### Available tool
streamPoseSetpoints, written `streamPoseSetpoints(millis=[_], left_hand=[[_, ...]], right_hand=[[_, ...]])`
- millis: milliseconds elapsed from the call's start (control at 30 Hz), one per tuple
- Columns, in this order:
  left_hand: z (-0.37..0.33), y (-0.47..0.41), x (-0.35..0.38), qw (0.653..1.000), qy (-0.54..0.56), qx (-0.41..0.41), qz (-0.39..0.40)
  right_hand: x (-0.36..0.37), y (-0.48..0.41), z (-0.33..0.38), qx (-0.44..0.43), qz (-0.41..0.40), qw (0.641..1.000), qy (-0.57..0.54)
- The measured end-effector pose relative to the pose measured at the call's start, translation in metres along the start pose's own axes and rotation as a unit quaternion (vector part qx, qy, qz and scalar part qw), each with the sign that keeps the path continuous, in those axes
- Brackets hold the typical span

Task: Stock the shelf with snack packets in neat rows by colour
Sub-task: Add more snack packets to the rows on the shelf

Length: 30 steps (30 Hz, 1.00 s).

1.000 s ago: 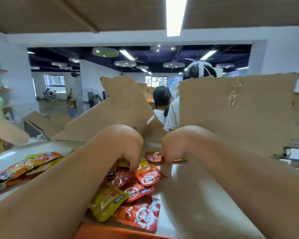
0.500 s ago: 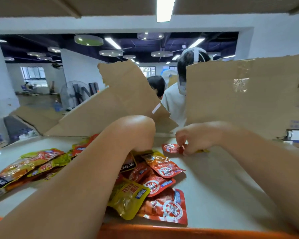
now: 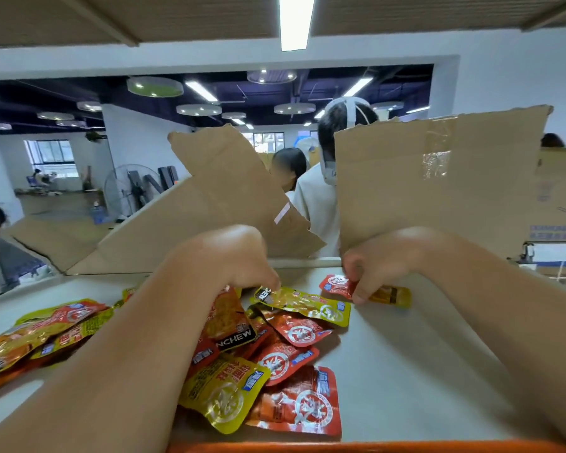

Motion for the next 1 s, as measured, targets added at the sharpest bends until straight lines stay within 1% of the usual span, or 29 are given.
streamPoseSetpoints(millis=[33,67,133,167,200,233,367,500,567,633,667,700,733,767,800,833,867,900,933,1000], left_hand=[[-0.006,0.000,0.001,0.999,0.017,0.030,-0.019],[-0.014,0.001,0.003,0.997,0.043,0.060,-0.011],[-0.030,0.002,0.011,0.990,0.070,0.106,0.053],[-0.035,0.002,0.015,0.987,0.060,0.122,0.083],[-0.039,0.001,0.018,0.985,0.046,0.133,0.097],[-0.040,0.000,0.020,0.985,0.035,0.139,0.095],[-0.035,-0.006,0.023,0.993,0.014,0.108,0.054],[-0.034,-0.007,0.025,0.996,-0.009,0.081,0.026],[-0.036,-0.008,0.026,0.996,-0.013,0.080,0.024],[-0.037,-0.007,0.026,0.996,-0.014,0.078,0.031],[-0.036,-0.007,0.026,0.996,-0.013,0.077,0.033],[-0.036,-0.007,0.026,0.997,-0.011,0.074,0.036],[-0.036,-0.007,0.026,0.997,-0.010,0.073,0.038],[-0.036,-0.007,0.026,0.997,-0.009,0.073,0.040],[-0.037,-0.007,0.026,0.996,-0.008,0.074,0.040],[-0.038,-0.006,0.026,0.996,-0.006,0.075,0.040],[-0.039,-0.006,0.027,0.996,-0.004,0.077,0.039],[-0.039,-0.007,0.027,0.996,-0.002,0.080,0.038],[-0.040,-0.007,0.027,0.996,0.000,0.083,0.037],[-0.039,-0.007,0.027,0.995,0.003,0.087,0.039]], right_hand=[[0.002,0.002,0.000,0.004,0.003,1.000,-0.004],[0.003,0.004,0.001,0.004,0.003,1.000,-0.011],[0.002,0.003,-0.003,0.011,0.005,0.999,-0.037],[0.001,0.005,-0.003,0.014,0.002,0.999,-0.046],[0.000,0.005,-0.005,0.014,-0.003,0.999,-0.048],[0.000,0.004,-0.005,0.018,-0.003,0.999,-0.051],[0.000,-0.001,-0.011,0.023,-0.006,0.999,-0.045],[0.000,0.007,-0.011,0.022,0.008,0.997,-0.069],[-0.002,0.008,-0.016,0.006,0.006,0.993,-0.121],[-0.010,0.014,-0.011,-0.012,-0.032,0.987,-0.160],[-0.013,0.015,-0.008,-0.028,-0.032,0.977,-0.210],[-0.011,0.010,-0.009,-0.053,0.013,0.964,-0.259],[-0.012,0.005,-0.011,-0.053,0.026,0.960,-0.273],[-0.014,0.009,-0.012,0.000,0.007,0.968,-0.251],[-0.015,0.019,-0.013,0.035,-0.031,0.984,-0.173],[-0.013,0.021,-0.018,0.077,-0.027,0.992,-0.095],[-0.009,0.023,-0.021,0.087,-0.014,0.993,-0.082],[-0.004,0.022,-0.022,0.074,0.002,0.994,-0.074],[-0.005,0.022,-0.014,0.069,0.015,0.993,-0.090],[-0.001,0.022,0.000,0.048,0.015,0.996,-0.072]])
Point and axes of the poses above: each hand's wrist, its own y-axis away from the middle knuckle, its own x-axis out of the palm, z = x × y, the point moved 2 cm from there along -y, towards the middle knuckle, and after that the axes turned 10 degrees about x, right-handed, at the moved point
